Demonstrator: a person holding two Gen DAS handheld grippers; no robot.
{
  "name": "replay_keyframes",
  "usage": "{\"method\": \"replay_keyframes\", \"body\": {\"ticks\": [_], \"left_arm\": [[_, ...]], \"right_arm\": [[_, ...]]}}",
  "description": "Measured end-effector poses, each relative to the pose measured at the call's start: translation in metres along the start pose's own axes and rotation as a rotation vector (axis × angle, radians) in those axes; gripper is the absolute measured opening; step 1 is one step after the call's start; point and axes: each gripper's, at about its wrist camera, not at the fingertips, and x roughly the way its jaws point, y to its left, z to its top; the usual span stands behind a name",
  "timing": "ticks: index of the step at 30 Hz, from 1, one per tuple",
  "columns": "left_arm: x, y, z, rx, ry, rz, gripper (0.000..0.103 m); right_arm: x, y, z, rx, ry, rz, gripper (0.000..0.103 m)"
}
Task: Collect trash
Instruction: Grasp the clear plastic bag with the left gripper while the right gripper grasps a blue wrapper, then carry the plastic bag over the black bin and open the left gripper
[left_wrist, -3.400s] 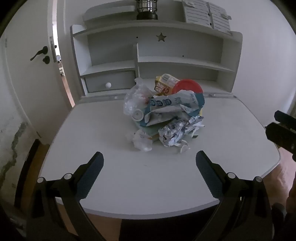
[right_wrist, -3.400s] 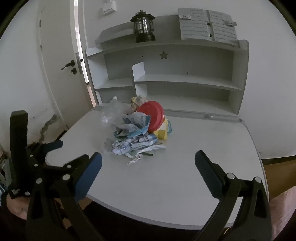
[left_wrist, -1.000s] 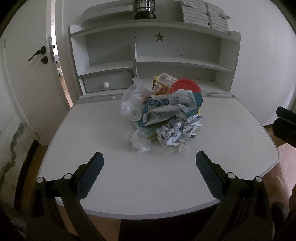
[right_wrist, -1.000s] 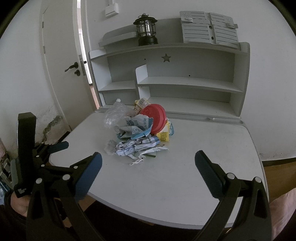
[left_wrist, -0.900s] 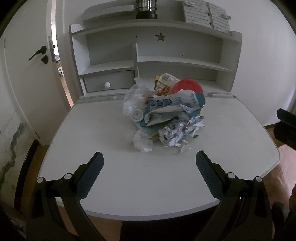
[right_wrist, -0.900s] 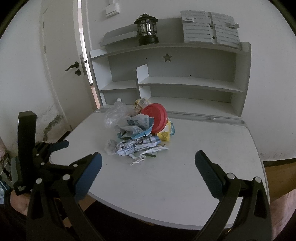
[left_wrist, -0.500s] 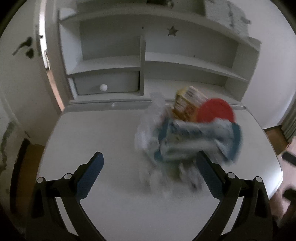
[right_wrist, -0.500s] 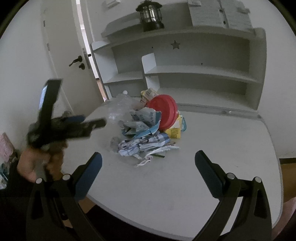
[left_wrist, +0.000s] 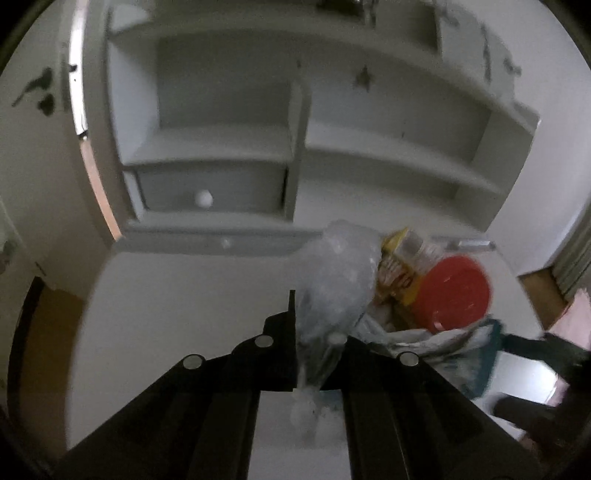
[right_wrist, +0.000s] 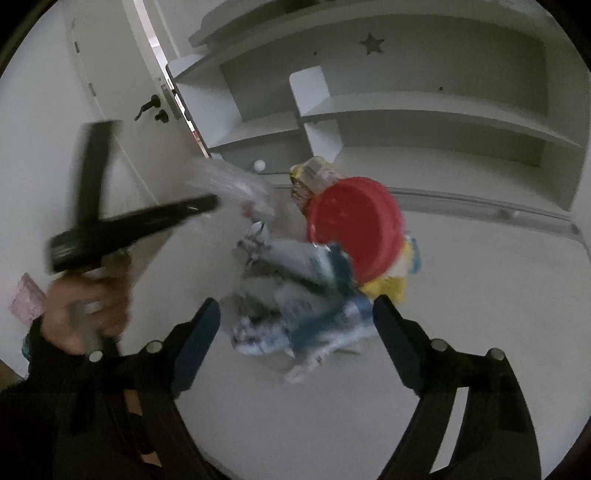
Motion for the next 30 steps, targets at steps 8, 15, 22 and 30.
{"method": "replay_keyframes", "body": {"ticks": [8, 15, 22, 30], "left_arm": [[-0.072, 0.015, 0.001, 0.002, -0.126, 0.046, 0.001], [-0.108, -0.007, 0.002, 0.027, -0.185, 0.036, 0.001], [-0.11, -0.132, -0.014, 0.185, -0.162, -0.181, 0.001], [-0.076, -0.363, -0.082, 0.457, -0.042, -0.557, 0.001]], "right_arm": [[0.023, 0.006, 0.012, 0.038, 0.048, -0.024, 0.012], [-0.065, -0.003, 0.004, 0.063, -0.133, -0.051, 0.012], [-0.21, -0.102, -0.076, 0.26, -0.293, -0.317, 0.012], [-0.361, -0.224, -0.261, 0.643, -0.304, -0.697, 0.012]]}}
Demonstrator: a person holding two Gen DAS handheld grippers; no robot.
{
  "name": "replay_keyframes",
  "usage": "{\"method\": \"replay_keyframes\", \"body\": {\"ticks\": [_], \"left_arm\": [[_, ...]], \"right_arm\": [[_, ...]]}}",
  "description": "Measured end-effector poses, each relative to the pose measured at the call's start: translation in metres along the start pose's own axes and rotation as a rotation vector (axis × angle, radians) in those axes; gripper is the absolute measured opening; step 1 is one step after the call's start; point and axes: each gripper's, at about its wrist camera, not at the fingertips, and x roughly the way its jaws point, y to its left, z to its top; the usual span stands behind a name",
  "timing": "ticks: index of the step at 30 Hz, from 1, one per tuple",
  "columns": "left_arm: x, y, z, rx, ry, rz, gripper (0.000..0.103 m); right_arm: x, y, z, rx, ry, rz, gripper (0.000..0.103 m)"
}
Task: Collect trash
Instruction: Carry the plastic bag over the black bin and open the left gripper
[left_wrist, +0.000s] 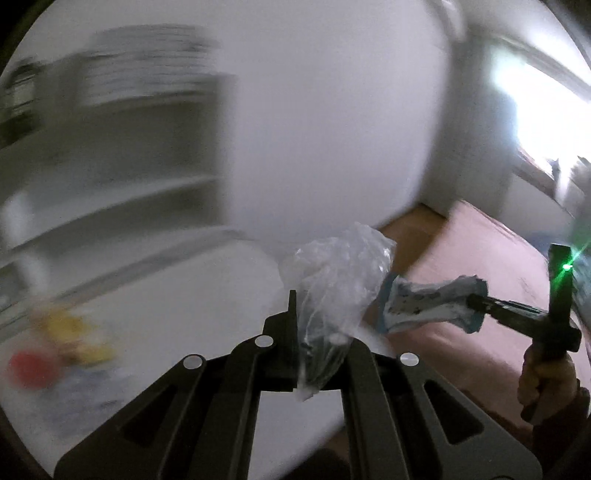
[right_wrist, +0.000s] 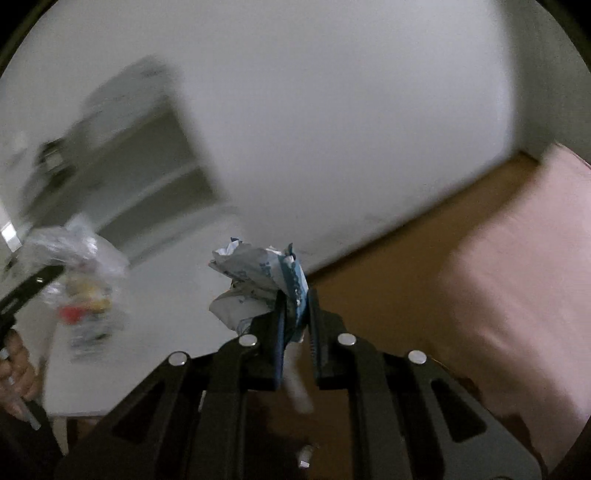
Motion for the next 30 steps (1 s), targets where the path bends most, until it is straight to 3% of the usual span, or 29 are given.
{"method": "replay_keyframes", "body": {"ticks": [3, 6, 9, 15, 18, 25, 26, 27, 28, 29, 30], "left_arm": [[0.069, -0.07, -0.009, 0.065, 0.095, -0.153, 0.001], [0.148, -0.136, -0.039, 0.124, 0.254, -0.276, 0.001], [0.21, -0.175, -0.078, 0.2, 0.366, -0.309, 0.001], [0.326, -0.191, -0.148, 0.263, 0.552, -0.265, 0.001], [0.37, -0.177, -0.181, 0.25, 0.635, -0.249, 0.001], [0.41, -0.187, -0.202, 0.26, 0.689, -0.223, 0.002], [0.41, -0.188, -0.202, 0.265, 0.694, -0.223, 0.01], [0.41, -0.188, -0.204, 0.273, 0.703, -0.228, 0.018], [0.409, -0.19, -0.204, 0.285, 0.704, -0.233, 0.048], [0.406, -0.193, -0.203, 0.295, 0.689, -0.228, 0.075], [0.402, -0.193, -0.2, 0.303, 0.659, -0.222, 0.08]], "right_arm": [[0.001, -0.074, -0.028, 0.099, 0.048, -0.118, 0.012], [0.014, -0.131, -0.061, 0.175, 0.111, -0.202, 0.012], [0.043, -0.181, -0.091, 0.226, 0.191, -0.259, 0.012], [0.136, -0.221, -0.147, 0.266, 0.376, -0.301, 0.012], [0.173, -0.222, -0.169, 0.268, 0.442, -0.308, 0.012], [0.245, -0.226, -0.187, 0.248, 0.539, -0.283, 0.012], [0.248, -0.224, -0.186, 0.247, 0.547, -0.27, 0.014], [0.25, -0.223, -0.184, 0.247, 0.552, -0.259, 0.023], [0.251, -0.221, -0.183, 0.245, 0.547, -0.25, 0.051], [0.249, -0.219, -0.178, 0.241, 0.533, -0.251, 0.067], [0.246, -0.215, -0.176, 0.231, 0.506, -0.25, 0.081]]}}
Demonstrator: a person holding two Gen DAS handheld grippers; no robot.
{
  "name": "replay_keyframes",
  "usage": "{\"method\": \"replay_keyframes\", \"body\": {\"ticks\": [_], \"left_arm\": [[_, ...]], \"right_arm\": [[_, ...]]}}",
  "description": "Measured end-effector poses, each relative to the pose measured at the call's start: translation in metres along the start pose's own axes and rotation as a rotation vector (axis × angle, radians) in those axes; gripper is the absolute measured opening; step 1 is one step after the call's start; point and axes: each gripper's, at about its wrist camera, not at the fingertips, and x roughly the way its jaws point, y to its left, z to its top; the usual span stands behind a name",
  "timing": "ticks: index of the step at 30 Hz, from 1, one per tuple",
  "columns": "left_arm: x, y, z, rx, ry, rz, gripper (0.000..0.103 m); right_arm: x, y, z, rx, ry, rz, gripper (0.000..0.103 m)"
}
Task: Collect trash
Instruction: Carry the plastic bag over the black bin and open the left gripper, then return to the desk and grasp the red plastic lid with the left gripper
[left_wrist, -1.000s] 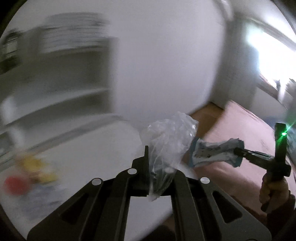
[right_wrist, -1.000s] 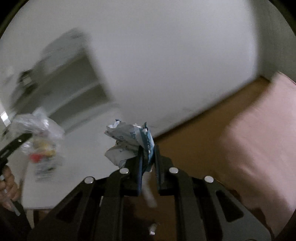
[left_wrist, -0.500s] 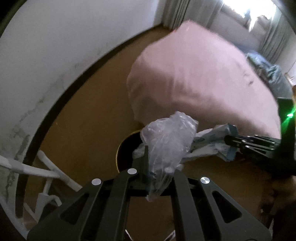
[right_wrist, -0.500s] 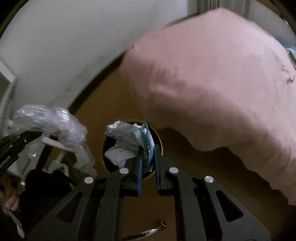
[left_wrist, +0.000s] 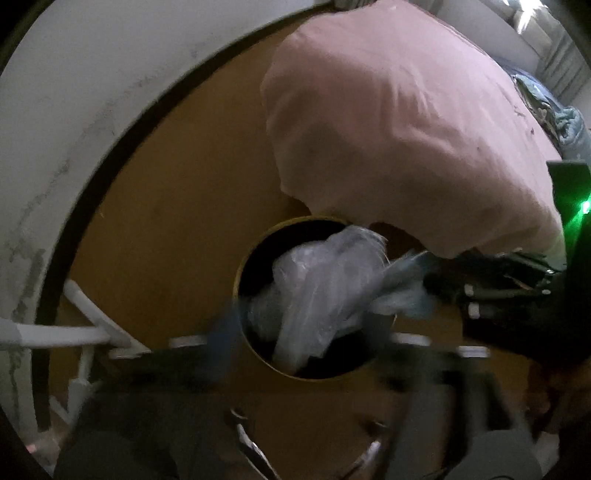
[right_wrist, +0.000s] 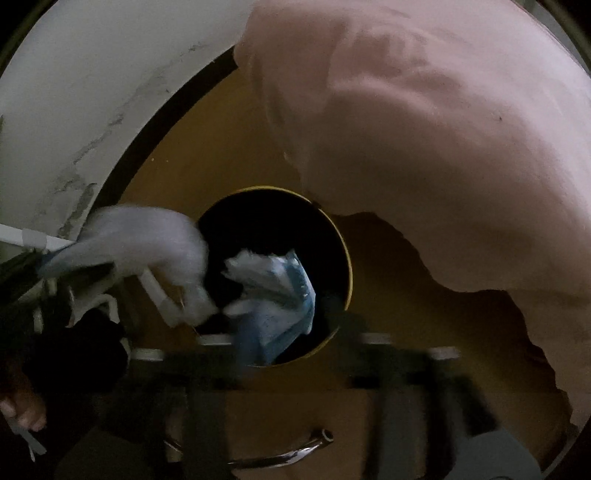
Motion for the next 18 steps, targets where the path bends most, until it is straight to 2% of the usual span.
{"method": "replay_keyframes", "body": {"ticks": [1, 3, 6, 8, 10, 12, 15, 18], "left_arm": [[-0.005, -0.001, -0.002, 0.012, -0.027, 0.008, 0.08], [-0.012, -0.002, -0.002, 0.018, -0.017, 0.011, 0.08], [-0.037, -0.006, 0.0, 0.026, -0.052, 0.004, 0.081], [-0.068, -0.016, 0.001, 0.055, -0.099, 0.022, 0.088], [-0.112, -0.028, -0.002, 0.087, -0.165, 0.024, 0.093], [-0.155, -0.033, -0.007, 0.106, -0.214, 0.01, 0.093], [-0.234, -0.027, -0.028, 0.073, -0.307, 0.013, 0.096], [-0.308, 0.002, -0.068, 0.003, -0.402, 0.085, 0.096]], "right_arm": [[-0.006, 0.002, 0.0, -0.012, -0.029, -0.009, 0.081], [-0.016, 0.004, 0.0, -0.011, -0.042, -0.018, 0.081], [-0.046, -0.002, -0.002, 0.04, -0.088, 0.015, 0.081], [-0.075, -0.002, -0.005, 0.059, -0.133, 0.018, 0.081], [-0.108, 0.004, -0.007, 0.058, -0.19, 0.023, 0.082], [-0.153, 0.019, -0.009, 0.024, -0.276, 0.02, 0.086], [-0.219, 0.062, -0.015, -0.07, -0.418, 0.047, 0.092], [-0.266, 0.127, -0.021, -0.203, -0.509, 0.14, 0.095]]}}
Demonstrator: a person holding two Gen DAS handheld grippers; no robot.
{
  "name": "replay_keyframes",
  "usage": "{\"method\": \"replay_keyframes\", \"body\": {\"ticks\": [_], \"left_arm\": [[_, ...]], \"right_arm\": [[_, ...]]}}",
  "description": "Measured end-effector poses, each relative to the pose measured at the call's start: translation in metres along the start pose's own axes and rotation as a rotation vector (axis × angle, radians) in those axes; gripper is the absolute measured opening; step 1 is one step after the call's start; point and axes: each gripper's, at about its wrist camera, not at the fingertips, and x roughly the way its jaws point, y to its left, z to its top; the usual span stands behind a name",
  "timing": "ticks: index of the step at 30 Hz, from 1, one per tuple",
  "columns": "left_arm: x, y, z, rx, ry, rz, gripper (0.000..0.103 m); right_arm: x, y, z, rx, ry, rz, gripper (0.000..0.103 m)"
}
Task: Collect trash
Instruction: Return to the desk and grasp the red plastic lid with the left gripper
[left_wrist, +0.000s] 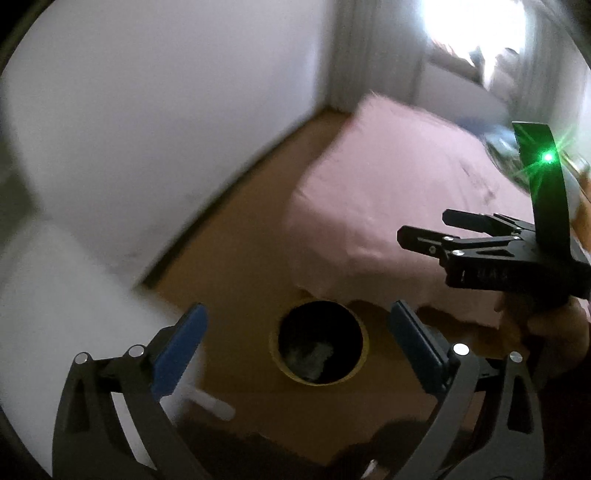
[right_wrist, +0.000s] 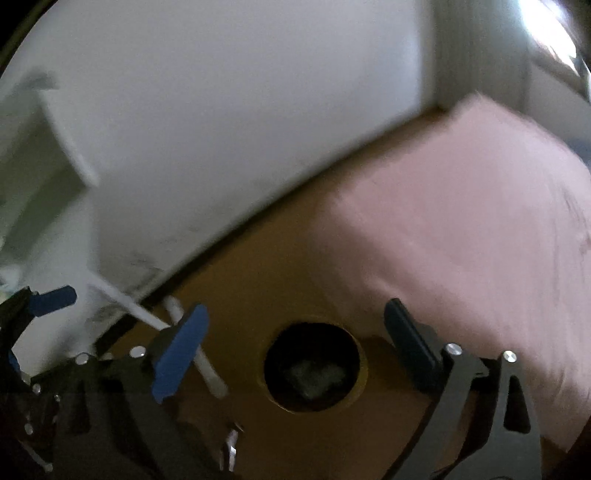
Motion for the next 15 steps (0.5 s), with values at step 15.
{"method": "replay_keyframes", "body": {"ticks": [15], "left_arm": [[-0.287, 0.275, -0.266, -0.714, -0.054, 0.679, 0.096]], "right_arm": [[0.002, 0.458, -0.044, -0.579, 0.164, 0.661, 0.095]]}}
